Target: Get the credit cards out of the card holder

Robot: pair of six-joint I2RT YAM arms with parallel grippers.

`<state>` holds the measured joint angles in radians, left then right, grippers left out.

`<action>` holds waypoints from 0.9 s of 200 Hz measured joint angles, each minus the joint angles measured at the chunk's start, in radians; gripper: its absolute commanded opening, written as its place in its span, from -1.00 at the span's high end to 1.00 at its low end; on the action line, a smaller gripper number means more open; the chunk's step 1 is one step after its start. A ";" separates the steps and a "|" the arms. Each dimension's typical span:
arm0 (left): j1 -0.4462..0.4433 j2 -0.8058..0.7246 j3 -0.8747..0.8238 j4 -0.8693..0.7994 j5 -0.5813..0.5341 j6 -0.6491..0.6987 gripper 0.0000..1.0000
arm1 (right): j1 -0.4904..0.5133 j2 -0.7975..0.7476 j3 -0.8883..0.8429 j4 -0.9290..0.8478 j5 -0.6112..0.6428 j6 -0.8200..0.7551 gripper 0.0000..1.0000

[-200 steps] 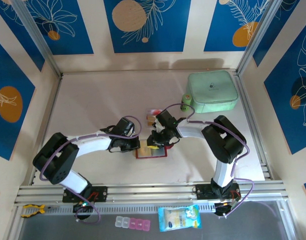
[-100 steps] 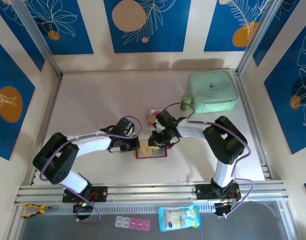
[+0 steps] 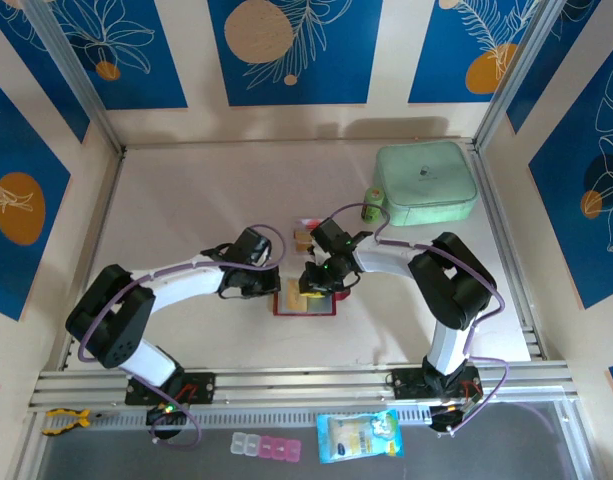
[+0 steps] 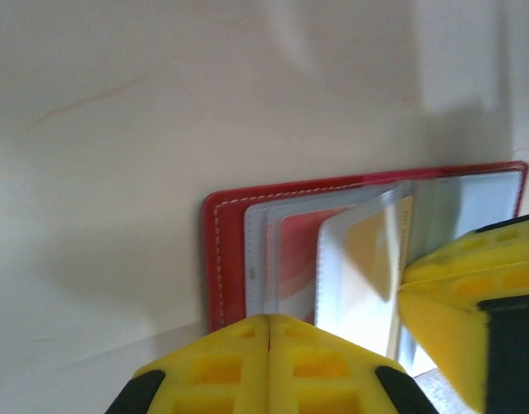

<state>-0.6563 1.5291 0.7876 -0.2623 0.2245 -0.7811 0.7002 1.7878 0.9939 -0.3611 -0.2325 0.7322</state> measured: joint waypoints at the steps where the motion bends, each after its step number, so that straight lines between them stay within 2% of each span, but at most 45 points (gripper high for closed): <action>1: 0.000 0.000 0.001 -0.001 0.000 0.001 0.96 | 0.000 0.000 0.000 0.000 0.000 0.000 0.51; 88: -0.018 -0.027 0.017 -0.002 0.022 -0.027 0.96 | -0.002 -0.081 0.000 -0.013 0.002 0.008 0.48; 180: -0.036 0.048 -0.022 0.046 0.036 -0.048 0.99 | -0.015 -0.084 -0.034 0.017 -0.027 0.038 0.48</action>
<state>-0.6922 1.5768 0.7654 -0.2161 0.2607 -0.8288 0.6849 1.7042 0.9604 -0.3439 -0.2592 0.7700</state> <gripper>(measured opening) 0.063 0.260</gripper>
